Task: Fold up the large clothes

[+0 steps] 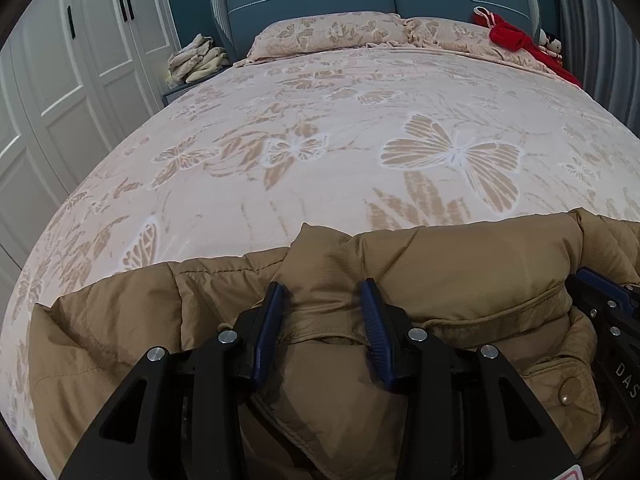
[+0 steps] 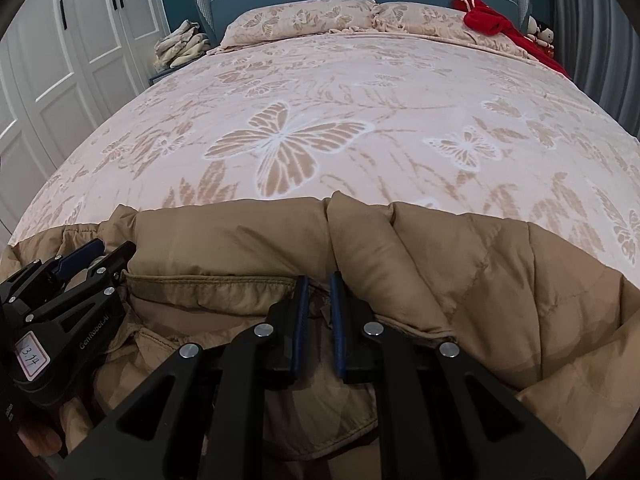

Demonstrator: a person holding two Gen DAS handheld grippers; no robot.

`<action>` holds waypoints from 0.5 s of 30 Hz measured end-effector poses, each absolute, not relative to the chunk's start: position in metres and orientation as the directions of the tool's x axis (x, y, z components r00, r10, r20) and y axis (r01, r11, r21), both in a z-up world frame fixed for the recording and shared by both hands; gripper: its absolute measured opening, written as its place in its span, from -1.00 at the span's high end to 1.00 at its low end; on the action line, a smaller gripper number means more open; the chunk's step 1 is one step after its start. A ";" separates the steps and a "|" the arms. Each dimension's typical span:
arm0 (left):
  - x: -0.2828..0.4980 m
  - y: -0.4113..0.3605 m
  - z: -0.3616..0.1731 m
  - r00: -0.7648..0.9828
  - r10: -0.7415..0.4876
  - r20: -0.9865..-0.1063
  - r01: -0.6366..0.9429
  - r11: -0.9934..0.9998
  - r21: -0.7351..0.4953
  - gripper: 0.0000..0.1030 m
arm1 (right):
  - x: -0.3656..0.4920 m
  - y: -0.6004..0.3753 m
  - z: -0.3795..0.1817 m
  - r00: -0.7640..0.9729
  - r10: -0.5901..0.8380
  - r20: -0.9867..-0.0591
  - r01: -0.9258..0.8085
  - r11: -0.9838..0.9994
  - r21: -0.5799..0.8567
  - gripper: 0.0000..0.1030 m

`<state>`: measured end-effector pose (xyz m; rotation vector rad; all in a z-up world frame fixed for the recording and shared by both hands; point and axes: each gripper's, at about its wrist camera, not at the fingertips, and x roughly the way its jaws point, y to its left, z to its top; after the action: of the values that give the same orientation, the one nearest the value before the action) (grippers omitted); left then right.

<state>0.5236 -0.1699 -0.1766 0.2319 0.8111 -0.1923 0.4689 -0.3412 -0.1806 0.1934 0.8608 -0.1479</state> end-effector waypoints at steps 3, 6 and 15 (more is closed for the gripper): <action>0.523 -0.170 -0.176 0.679 -0.078 -0.730 0.255 0.957 0.135 0.22 | 0.468 -0.341 -0.180 0.643 -0.052 -0.764 0.207 0.972 0.108 0.82; 0.524 -0.170 -0.177 0.680 -0.077 -0.729 0.255 0.957 0.137 0.22 | 0.469 -0.341 -0.180 0.643 -0.051 -0.764 0.207 0.972 0.108 0.82; 0.525 -0.170 -0.177 0.683 -0.075 -0.726 0.253 0.958 0.139 0.23 | 0.470 -0.341 -0.181 0.646 -0.049 -0.762 0.205 0.972 0.112 0.82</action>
<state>0.5247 -0.1704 -0.1773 0.2363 0.7996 -0.1857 0.4698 -0.3413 -0.1815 0.1949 0.8580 -0.1457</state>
